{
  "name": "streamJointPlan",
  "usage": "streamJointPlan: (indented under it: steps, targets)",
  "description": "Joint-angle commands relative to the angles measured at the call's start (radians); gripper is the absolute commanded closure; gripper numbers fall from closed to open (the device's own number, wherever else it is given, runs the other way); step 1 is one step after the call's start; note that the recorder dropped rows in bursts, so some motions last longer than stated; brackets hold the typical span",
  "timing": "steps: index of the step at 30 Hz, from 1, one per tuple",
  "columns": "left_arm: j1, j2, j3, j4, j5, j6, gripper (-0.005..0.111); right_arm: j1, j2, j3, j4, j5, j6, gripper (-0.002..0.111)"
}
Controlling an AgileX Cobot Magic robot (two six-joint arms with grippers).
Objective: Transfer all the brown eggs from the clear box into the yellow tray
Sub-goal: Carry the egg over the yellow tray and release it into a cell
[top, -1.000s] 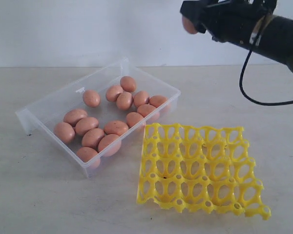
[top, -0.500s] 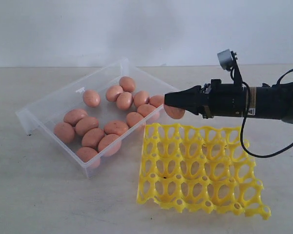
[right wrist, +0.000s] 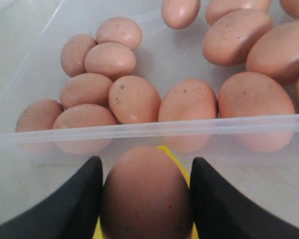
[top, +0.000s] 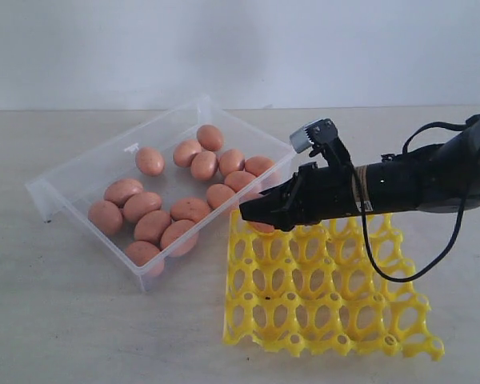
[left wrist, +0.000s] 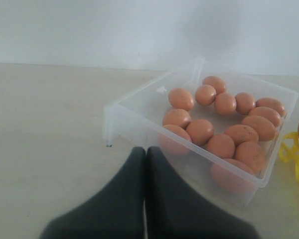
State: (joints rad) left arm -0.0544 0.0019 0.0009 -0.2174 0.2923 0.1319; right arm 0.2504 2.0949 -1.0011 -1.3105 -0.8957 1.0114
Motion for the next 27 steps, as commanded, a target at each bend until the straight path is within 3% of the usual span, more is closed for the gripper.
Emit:
streamJointPlan:
  steps: [1,15,17,22,24,27]
  targets:
    - [0.003,-0.002,-0.001,-0.004,-0.008,0.0,0.111,0.005,-0.001,-0.002,0.037,0.018,-0.045,0.108]
    - [0.003,-0.002,-0.001,-0.004,-0.008,0.0,0.111,0.005,-0.001,-0.002,0.073,0.023,-0.126,0.107]
    - [0.003,-0.002,-0.001,-0.004,-0.008,0.0,0.111,0.005,-0.001,-0.002,0.073,0.011,-0.126,0.098]
    - [0.003,-0.002,-0.001,-0.004,-0.008,0.0,0.111,0.005,-0.001,-0.002,0.073,0.004,-0.126,0.061]
    - [0.003,-0.002,-0.001,-0.004,-0.008,0.0,0.111,0.005,-0.001,-0.002,0.073,0.002,-0.126,0.056]
    - [0.003,-0.002,-0.001,-0.004,-0.008,0.0,0.111,0.005,-0.003,-0.002,0.073,-0.024,-0.126,0.056]
